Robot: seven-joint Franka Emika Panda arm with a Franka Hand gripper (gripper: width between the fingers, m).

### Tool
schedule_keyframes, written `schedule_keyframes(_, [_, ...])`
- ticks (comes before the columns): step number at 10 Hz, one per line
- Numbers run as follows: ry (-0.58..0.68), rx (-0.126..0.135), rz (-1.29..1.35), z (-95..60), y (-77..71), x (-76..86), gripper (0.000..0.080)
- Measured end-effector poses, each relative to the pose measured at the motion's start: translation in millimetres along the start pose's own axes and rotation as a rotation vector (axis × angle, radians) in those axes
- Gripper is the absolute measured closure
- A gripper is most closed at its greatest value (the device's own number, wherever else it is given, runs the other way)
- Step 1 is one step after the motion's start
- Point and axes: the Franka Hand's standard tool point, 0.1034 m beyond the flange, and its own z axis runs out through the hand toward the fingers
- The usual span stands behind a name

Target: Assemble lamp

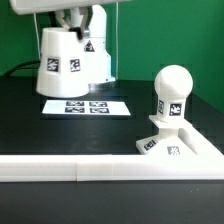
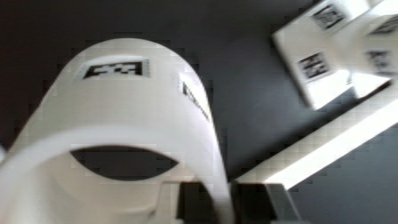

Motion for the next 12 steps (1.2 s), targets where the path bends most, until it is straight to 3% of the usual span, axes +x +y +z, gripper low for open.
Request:
schedule_keyframes(6, [-0.014,0.016,0.101,-34.9,-85.9,-12.0,0.0755])
schedule_keyframes(10, [0.005,-0.015,0.096,-26.7,-139.8,-13.7,0.0755])
schedule_keyframes(12, [0.016,-0.023,0.082,-10.8,-149.3,-12.3,0.0755])
